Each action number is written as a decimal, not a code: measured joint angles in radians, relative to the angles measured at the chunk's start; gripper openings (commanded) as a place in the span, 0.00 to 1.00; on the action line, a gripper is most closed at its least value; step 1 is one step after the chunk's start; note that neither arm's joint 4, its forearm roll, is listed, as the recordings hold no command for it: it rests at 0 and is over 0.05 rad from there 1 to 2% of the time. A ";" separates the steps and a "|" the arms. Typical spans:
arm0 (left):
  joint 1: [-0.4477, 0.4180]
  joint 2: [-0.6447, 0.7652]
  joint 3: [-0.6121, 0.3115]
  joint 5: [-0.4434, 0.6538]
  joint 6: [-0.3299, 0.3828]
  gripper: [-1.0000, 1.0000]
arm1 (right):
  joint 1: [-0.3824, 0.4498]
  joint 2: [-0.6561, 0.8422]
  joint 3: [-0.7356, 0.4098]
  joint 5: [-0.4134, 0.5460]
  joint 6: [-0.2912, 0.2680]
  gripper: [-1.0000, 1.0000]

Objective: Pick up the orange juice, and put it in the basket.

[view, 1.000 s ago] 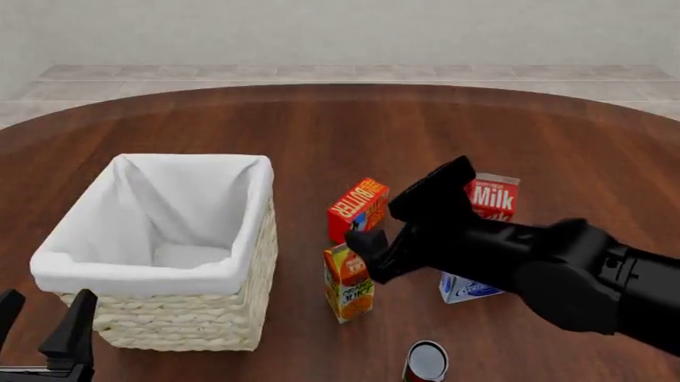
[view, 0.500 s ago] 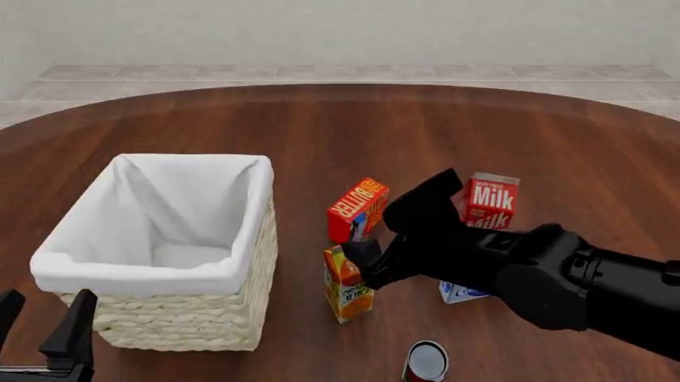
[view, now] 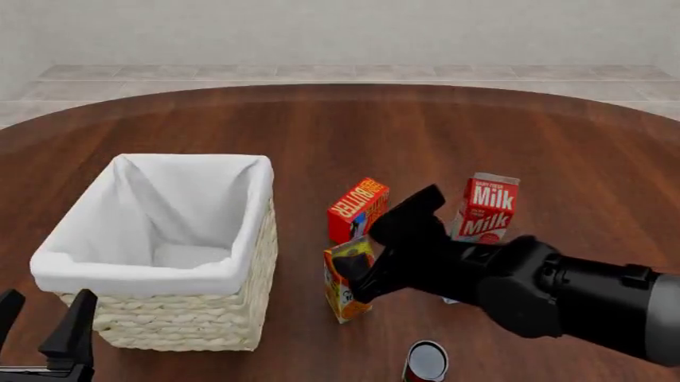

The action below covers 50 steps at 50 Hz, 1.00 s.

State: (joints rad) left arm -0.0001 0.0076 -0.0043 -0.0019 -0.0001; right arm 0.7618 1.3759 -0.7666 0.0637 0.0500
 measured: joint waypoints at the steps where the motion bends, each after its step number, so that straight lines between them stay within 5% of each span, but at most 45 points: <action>1: 0.000 0.000 0.000 0.000 0.000 1.00 | 0.001 0.003 0.000 -0.002 0.000 1.00; 50: 0.000 0.000 0.000 0.000 0.000 1.00 | -0.014 0.076 0.010 -0.041 -0.013 1.00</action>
State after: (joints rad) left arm -0.0001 0.0076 -0.0043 -0.0019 -0.0001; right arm 0.7481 1.4521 -0.7562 0.0227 0.0370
